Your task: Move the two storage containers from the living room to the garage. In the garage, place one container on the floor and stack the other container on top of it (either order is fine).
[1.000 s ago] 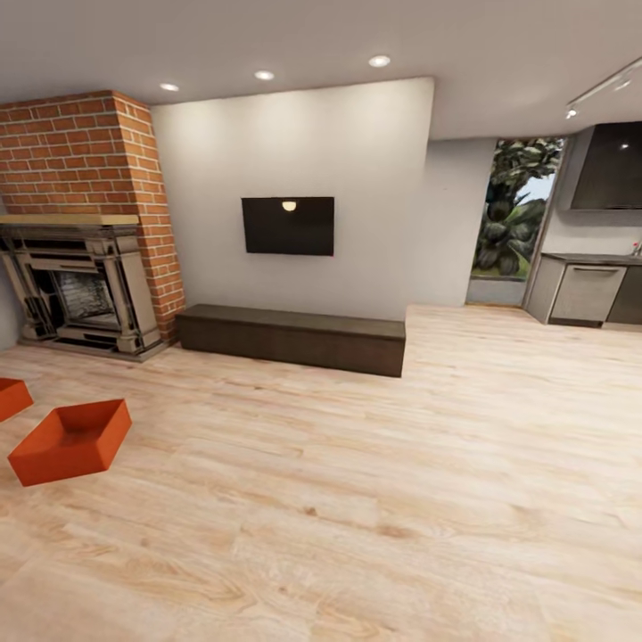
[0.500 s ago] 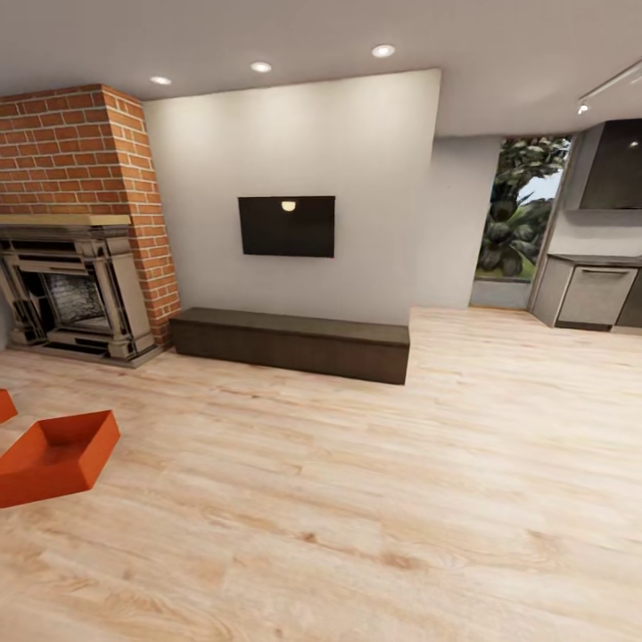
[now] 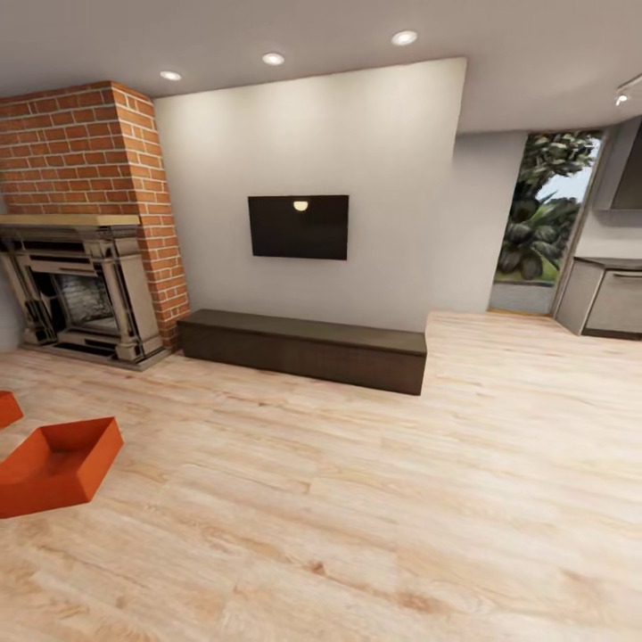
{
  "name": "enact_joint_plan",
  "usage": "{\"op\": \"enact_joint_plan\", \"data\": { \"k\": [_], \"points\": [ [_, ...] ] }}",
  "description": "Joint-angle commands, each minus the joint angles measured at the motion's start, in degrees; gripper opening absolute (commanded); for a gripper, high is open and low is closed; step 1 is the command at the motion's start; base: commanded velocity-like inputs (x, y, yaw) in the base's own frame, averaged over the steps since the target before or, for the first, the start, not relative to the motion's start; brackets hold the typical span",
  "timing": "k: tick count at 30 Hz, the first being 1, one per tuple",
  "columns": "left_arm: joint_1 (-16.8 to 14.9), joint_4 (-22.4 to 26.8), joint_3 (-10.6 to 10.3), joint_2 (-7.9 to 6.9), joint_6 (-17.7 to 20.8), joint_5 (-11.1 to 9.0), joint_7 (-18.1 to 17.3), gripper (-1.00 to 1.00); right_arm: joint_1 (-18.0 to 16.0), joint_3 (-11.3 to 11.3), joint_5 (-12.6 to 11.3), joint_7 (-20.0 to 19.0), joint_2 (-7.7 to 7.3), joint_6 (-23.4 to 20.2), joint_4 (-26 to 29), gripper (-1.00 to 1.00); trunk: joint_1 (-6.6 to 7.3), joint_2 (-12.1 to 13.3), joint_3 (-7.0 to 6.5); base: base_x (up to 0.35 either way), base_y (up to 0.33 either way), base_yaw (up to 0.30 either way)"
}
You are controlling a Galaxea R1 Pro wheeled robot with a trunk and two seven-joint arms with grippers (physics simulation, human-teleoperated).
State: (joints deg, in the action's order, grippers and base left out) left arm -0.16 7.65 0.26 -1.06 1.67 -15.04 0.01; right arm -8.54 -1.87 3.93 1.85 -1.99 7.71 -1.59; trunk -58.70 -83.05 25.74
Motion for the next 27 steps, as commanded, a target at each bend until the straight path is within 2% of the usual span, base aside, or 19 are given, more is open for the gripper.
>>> {"op": "enact_joint_plan", "data": {
  "k": [1, 27],
  "points": [
    [0.0, 0.1, 0.0, 0.00, 0.2, -0.3, 0.0, 1.00, -0.1, -0.2, 0.4, 0.2, -0.05, 0.3, -0.2, 1.00, -0.03, 0.0, 0.06, 0.324, 0.000, 0.270],
    [0.0, 0.0, 0.0, 0.01, 0.2, -0.3, 0.0, 1.00, -0.1, -0.7, 0.5, 0.0, -0.30, 0.4, -0.2, 1.00, -0.03, 0.0, 0.06, 0.324, 0.000, 0.286]
  ]
}}
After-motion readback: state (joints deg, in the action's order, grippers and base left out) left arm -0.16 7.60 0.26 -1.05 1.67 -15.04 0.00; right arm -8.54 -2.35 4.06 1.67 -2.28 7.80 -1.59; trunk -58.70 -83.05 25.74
